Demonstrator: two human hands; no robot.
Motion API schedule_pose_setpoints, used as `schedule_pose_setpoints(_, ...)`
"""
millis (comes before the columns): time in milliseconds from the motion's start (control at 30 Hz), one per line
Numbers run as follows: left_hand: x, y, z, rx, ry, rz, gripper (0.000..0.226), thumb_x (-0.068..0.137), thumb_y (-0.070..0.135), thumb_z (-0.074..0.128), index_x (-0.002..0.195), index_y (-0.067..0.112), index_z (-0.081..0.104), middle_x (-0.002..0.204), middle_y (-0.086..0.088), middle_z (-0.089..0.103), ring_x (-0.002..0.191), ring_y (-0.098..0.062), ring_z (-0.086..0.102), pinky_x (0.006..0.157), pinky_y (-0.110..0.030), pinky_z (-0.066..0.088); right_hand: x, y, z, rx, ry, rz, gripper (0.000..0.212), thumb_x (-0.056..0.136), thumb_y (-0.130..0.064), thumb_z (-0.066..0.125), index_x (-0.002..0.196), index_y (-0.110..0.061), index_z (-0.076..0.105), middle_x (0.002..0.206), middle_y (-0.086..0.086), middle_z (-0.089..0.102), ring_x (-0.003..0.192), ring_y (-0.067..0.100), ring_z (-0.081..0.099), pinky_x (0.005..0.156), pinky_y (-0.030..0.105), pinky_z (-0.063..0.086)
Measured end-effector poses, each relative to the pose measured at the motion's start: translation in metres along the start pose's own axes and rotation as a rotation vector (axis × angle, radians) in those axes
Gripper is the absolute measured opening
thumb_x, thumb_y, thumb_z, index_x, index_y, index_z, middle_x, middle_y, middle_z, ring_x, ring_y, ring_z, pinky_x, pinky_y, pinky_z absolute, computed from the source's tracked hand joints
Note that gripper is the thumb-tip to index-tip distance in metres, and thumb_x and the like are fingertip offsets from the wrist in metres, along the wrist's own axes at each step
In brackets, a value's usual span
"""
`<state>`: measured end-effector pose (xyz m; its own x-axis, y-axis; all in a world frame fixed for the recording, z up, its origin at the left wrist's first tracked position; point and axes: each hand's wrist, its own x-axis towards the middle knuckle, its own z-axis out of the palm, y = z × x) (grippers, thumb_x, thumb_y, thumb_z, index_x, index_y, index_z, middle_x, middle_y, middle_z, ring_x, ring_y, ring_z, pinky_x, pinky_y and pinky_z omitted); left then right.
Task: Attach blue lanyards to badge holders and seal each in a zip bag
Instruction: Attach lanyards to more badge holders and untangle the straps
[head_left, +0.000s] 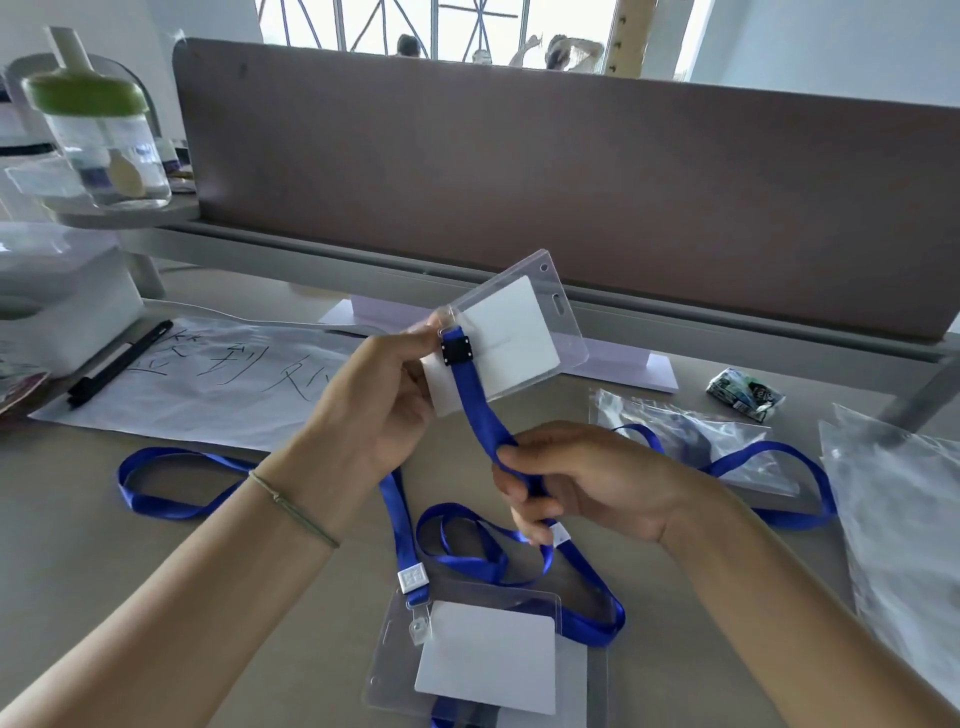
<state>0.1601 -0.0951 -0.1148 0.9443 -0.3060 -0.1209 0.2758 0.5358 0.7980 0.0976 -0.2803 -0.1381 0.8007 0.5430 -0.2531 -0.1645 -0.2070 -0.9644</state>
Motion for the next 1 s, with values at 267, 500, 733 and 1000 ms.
schedule_pose_setpoints(267,0.002,0.015,-0.017,0.33,-0.349,-0.211,0.012,0.081,0.01,0.06,0.086,0.011,0.071,0.09,-0.006,0.066,0.081,-0.019,0.063,0.072,-0.028,0.057,-0.017,0.002,-0.027,0.134,-0.114,-0.009,0.03,0.094,-0.028,0.055,0.07,-0.011,0.05,0.052,0.001,0.03,0.047,0.018,0.035,0.059,0.029,0.041)
schedule_pose_setpoints(500,-0.016,0.022,-0.01,0.816,-0.6,-0.173,0.018,0.085,0.009,0.059,0.069,0.013,0.065,0.077,-0.006,0.069,0.064,-0.013,0.058,0.064,-0.023,0.049,-0.018,-0.008,-0.031,0.124,0.104,0.002,0.036,0.096,-0.031,0.052,0.063,-0.015,0.05,0.05,-0.001,0.024,0.043,0.016,0.029,0.053,0.026,0.039)
schedule_pose_setpoints(733,-0.025,0.005,0.011,1.586,-0.161,0.401,0.021,0.09,0.021,0.063,0.07,0.024,0.069,0.049,0.016,0.056,0.05,-0.004,0.052,0.045,-0.014,0.032,-0.021,-0.032,-0.016,0.233,0.217,-0.079,0.031,0.098,-0.03,0.045,0.073,-0.012,0.051,0.053,-0.001,0.025,0.046,0.017,0.03,0.055,0.031,0.035)
schedule_pose_setpoints(1000,-0.011,-0.002,0.003,1.154,0.255,0.684,0.02,0.088,0.016,0.068,0.069,0.011,0.07,0.062,-0.007,0.063,0.053,-0.007,0.048,0.049,-0.014,0.035,-0.01,-0.031,0.027,0.23,0.124,-0.053,0.036,0.104,-0.023,0.042,0.075,-0.007,0.054,0.051,-0.001,0.032,0.048,0.017,0.029,0.051,0.026,0.034)
